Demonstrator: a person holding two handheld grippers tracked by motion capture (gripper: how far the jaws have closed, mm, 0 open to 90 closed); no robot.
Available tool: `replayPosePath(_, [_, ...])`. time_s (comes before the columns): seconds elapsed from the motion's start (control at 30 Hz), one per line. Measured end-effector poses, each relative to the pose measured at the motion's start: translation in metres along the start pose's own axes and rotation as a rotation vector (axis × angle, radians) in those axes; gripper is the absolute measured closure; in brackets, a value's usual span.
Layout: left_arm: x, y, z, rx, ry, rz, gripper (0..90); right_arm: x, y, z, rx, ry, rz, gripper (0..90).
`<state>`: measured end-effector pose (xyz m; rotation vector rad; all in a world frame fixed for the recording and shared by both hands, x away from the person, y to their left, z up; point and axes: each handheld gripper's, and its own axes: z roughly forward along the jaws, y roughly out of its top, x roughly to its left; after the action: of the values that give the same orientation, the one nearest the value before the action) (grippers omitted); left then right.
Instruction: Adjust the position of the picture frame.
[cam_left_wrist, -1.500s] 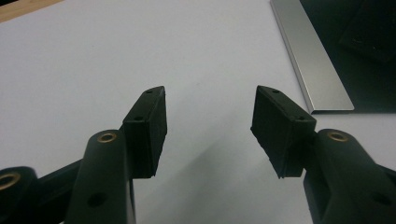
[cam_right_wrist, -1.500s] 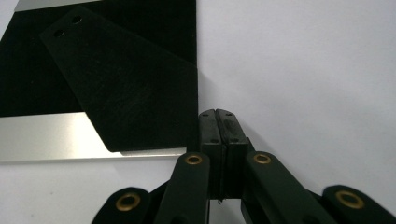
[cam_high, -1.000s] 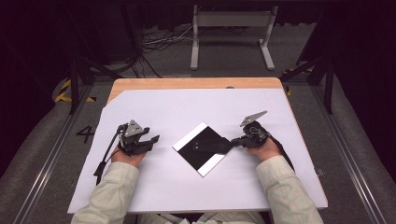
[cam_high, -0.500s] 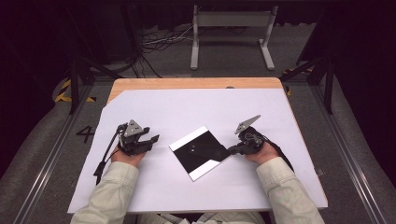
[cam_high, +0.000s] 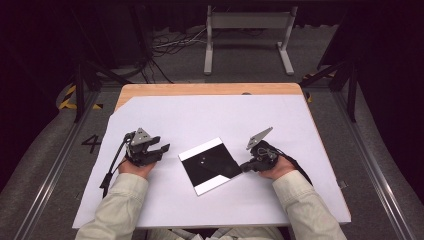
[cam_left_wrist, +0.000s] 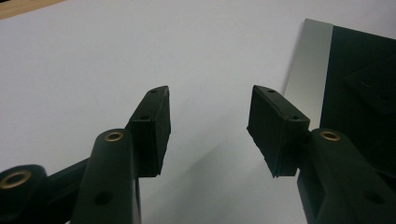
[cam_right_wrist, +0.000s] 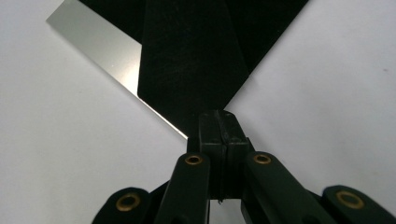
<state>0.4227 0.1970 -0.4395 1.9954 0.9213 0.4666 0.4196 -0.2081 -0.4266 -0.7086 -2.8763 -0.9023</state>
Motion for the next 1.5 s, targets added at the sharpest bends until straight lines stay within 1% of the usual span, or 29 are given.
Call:
replayPosePath(0.1, [0.001, 0.000, -0.001, 0.003, -0.012, -0.012, 52.1, 0.006, 0.004, 0.003, 0.013, 0.021, -0.026, 89.6])
replayPosePath(0.17, [0.002, 0.000, -0.001, 0.001, -0.019, -0.015, 53.5, 0.009, 0.005, 0.005, 0.018, 0.025, -0.034, 89.5])
replayPosePath(0.23, [0.002, 0.000, 0.000, -0.001, -0.016, -0.014, 53.9, 0.010, 0.006, 0.006, 0.017, 0.027, -0.038, 89.5])
replayPosePath(0.3, [0.003, 0.000, 0.000, 0.001, -0.028, -0.017, 55.8, 0.012, 0.007, 0.007, 0.017, 0.035, -0.037, 89.6])
replayPosePath(0.4, [0.004, -0.001, 0.000, 0.003, -0.039, -0.032, 58.6, 0.015, 0.009, 0.009, 0.017, 0.051, -0.049, 89.6])
replayPosePath(0.5, [0.005, -0.001, 0.000, 0.006, -0.047, -0.033, 60.2, 0.017, 0.010, 0.011, 0.018, 0.060, -0.057, 89.6])
replayPosePath(0.63, [0.005, -0.001, 0.000, 0.009, -0.055, -0.038, 63.8, 0.022, 0.013, 0.015, 0.017, 0.067, -0.079, 89.6])
replayPosePath(0.73, [0.006, -0.001, 0.000, 0.008, -0.057, -0.037, 64.8, 0.025, 0.016, 0.017, 0.018, 0.078, -0.086, 89.5])
replayPosePath(0.8, [0.006, -0.001, 0.000, 0.010, -0.063, -0.041, 65.4, 0.027, 0.017, 0.019, 0.012, 0.082, -0.100, 89.5])
replayPosePath(0.9, [0.006, -0.001, 0.001, 0.007, -0.063, -0.045, 65.5, 0.028, 0.018, 0.021, 0.009, 0.093, -0.100, 89.6])
replayPosePath(0.97, [0.006, -0.001, 0.001, 0.007, -0.062, -0.050, 65.6, 0.030, 0.019, 0.022, 0.009, 0.091, -0.098, 89.5])
replayPosePath(1.03, [0.007, -0.001, 0.001, 0.008, -0.061, -0.050, 65.6, 0.031, 0.020, 0.023, 0.002, 0.092, -0.110, 89.6])
replayPosePath(1.33, [0.007, 0.000, 0.000, 0.004, -0.059, -0.057, 65.5, 0.037, 0.025, 0.029, -0.005, 0.098, -0.124, 89.6])
replayPosePath(1.4, [0.007, -0.001, 0.000, 0.002, -0.058, -0.058, 65.4, 0.039, 0.027, 0.031, -0.011, 0.095, -0.133, 89.5])
replayPosePath(1.47, [0.007, 0.000, 0.000, 0.002, -0.058, -0.058, 65.1, 0.042, 0.029, 0.032, -0.013, 0.078, -0.148, 89.6])
replayPosePath(1.5, [0.007, 0.000, 0.000, 0.002, -0.058, -0.056, 65.1, 0.044, 0.030, 0.032, -0.004, 0.071, -0.148, 89.5])
